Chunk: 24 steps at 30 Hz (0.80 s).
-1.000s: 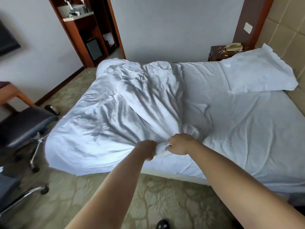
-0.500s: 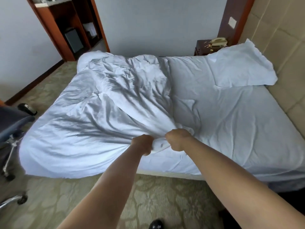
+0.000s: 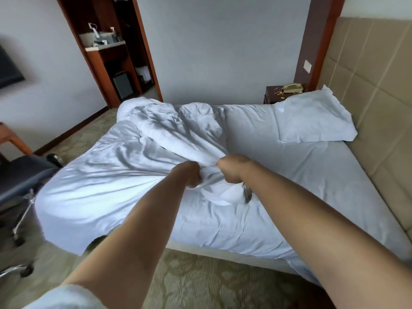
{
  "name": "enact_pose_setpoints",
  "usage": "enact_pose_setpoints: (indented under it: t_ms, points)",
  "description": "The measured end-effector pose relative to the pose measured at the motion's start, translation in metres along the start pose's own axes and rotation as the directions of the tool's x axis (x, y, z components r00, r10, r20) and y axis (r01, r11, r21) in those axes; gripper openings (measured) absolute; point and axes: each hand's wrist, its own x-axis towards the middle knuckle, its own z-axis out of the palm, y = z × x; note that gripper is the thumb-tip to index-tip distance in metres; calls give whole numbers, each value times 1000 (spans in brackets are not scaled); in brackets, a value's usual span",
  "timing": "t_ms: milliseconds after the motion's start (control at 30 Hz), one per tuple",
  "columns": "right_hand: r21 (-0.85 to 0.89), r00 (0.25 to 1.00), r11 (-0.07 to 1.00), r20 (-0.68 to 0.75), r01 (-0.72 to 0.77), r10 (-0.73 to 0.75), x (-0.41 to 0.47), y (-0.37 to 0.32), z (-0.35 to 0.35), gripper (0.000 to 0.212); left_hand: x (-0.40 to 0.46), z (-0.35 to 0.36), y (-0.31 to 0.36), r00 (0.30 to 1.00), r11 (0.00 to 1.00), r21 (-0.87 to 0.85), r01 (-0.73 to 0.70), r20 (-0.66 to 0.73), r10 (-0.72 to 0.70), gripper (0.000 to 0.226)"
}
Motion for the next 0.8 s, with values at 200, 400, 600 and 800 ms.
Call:
enact_pose_setpoints:
  t_ms: [200,400,600,800]
  points:
    - [49,995,993,-5,-103,103,-57,65,2,32,-4,-27,86,994,992,55,-110,22,109,28]
    - [167,992,981,101,-94,78,-45,58,59,39,8,11,83,956,974,144,-177,260,135,43]
    - [181,892,978,453,-106,13,-15,37,120,65,7,63,53,886,993,76,-88,461,43,67]
    - [112,875,980,474,-167,95,29,51,143,69,41,91,26,892,992,88,-86,450,37,63]
